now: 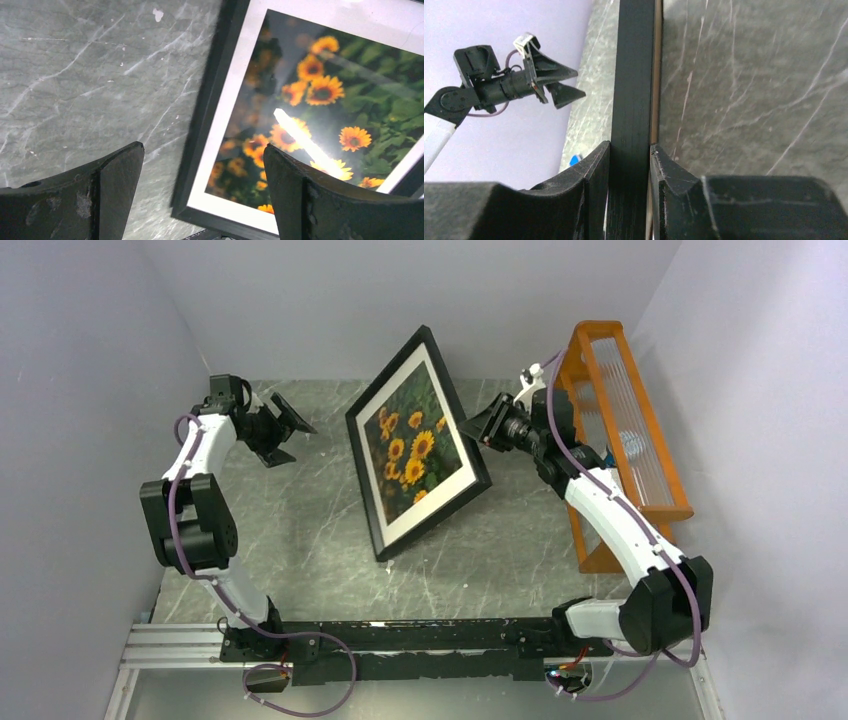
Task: Put the photo into the frame
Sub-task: Turn over the photo frame at the center of the board.
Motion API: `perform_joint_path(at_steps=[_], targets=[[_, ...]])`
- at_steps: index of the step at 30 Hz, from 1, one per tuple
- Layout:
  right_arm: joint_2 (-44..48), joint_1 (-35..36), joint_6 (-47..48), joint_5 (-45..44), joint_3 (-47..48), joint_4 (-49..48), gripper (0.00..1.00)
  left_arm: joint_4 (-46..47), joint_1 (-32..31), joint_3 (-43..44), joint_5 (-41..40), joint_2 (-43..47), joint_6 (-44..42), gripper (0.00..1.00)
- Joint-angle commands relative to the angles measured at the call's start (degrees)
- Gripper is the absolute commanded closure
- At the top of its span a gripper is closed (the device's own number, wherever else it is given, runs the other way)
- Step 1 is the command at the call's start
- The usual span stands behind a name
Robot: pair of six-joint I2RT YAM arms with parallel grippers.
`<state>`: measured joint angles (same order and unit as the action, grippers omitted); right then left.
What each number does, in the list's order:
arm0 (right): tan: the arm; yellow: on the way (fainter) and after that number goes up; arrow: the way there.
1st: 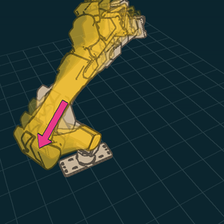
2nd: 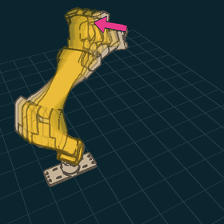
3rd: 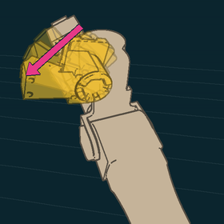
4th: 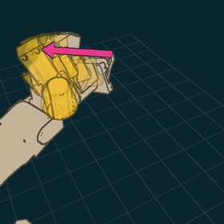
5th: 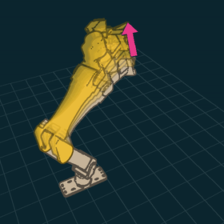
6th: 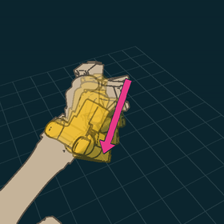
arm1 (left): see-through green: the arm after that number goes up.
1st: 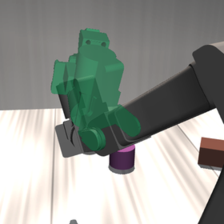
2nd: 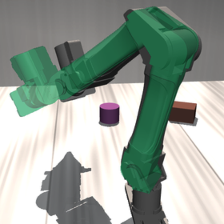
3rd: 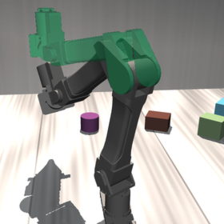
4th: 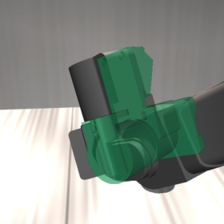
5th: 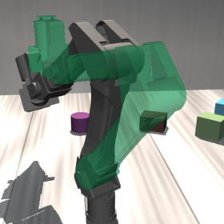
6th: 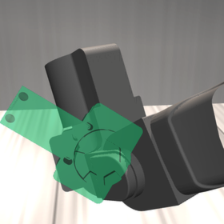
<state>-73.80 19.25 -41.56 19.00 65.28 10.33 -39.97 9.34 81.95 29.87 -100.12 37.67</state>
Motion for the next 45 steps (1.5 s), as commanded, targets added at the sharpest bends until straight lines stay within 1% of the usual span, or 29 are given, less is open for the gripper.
perform_joint_path(at_steps=[1,6,11,16,22,26,29,33,38,39,42,43,45], targets=[[-0.29,1.32,-7.47,7.77,-6.10,-10.83,1.00,-0.49,0.13,1.48,-0.98,-1.84,-2.52,0.06],[-0.51,1.39,-11.51,9.46,-14.55,-19.09,1.00,1.18,0.10,4.68,1.30,-5.10,-3.53,0.06],[-2.76,1.42,-11.70,11.95,-20.99,-24.78,1.00,4.73,0.06,8.30,1.66,-8.76,-4.43,0.06],[-6.24,1.73,-12.31,12.44,-26.32,-29.80,1.00,5.77,0.15,13.54,1.21,-13.40,-5.45,0.06],[-10.95,1.77,-8.17,12.66,-28.24,-31.92,1.00,10.91,0.06,20.11,7.17,-19.43,-6.42,0.07],[-14.70,1.76,-3.65,13.63,-28.01,-31.88,1.00,16.97,-0.72,22.87,6.67,-22.69,-7.02,0.07],[-17.62,1.34,-0.07,14.54,-25.06,-28.36,1.00,19.92,-1.40,26.29,6.42,-26.33,-7.30,0.07],[-22.38,1.32,5.95,13.16,-18.53,-18.24,1.00,22.79,-2.63,32.91,5.63,-33.03,-7.76,0.06],[-23.85,1.15,9.92,7.25,-13.19,-7.10,1.00,21.04,-3.61,43.79,-0.45,-40.94,-10.54,0.06],[-23.78,1.15,10.41,5.65,-12.29,-4.80,0.99,21.25,-3.63,45.38,-0.69,-42.35,-10.37,0.06],[-22.70,1.22,12.20,1.53,-10.14,0.52,0.81,23.30,-3.58,48.16,-0.63,-45.36,-10.47,0.06],[-21.86,1.21,13.22,0.87,-9.75,1.73,0.77,24.67,-3.63,48.25,-0.56,-45.95,-10.34,0.06],[-19.34,1.63,16.01,1.39,-9.47,3.14,0.73,28.50,-3.63,47.11,-0.10,-46.39,-9.85,0.06]])
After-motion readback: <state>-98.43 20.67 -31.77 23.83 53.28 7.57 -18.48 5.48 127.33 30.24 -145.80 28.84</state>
